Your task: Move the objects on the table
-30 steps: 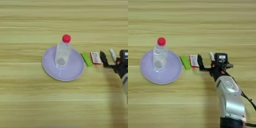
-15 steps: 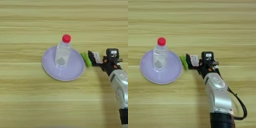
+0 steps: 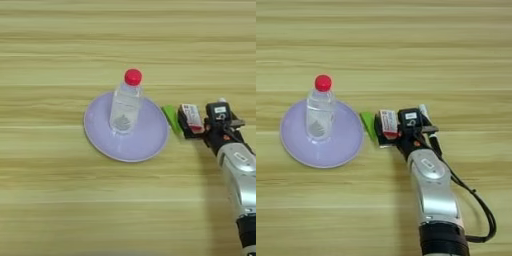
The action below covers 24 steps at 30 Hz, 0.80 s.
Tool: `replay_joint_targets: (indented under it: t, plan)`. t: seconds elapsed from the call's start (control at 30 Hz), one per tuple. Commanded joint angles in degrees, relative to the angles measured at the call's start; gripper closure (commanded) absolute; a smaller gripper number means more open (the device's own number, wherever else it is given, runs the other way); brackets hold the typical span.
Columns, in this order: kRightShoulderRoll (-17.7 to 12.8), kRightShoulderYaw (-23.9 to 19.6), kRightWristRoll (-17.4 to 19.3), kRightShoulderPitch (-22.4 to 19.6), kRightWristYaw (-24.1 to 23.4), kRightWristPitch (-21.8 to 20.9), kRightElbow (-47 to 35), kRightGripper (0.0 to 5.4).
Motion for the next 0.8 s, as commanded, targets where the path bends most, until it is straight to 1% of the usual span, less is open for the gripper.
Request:
replay_joint_targets:
  t: [0.03, 0.23, 0.57, 0.8]
  plan:
    - [-1.98, -0.02, -0.46, -4.04, -0.19, -2.71, 0.26, 0.04]
    - [-3.48, -0.12, -2.39, -4.18, -1.39, -3.90, 2.33, 0.04]
    - [-6.39, -2.21, -3.59, -2.91, -2.62, -4.31, 1.46, 0.04]
    - [-6.51, -2.22, -3.54, -2.54, -2.58, -4.00, 0.63, 0.04]
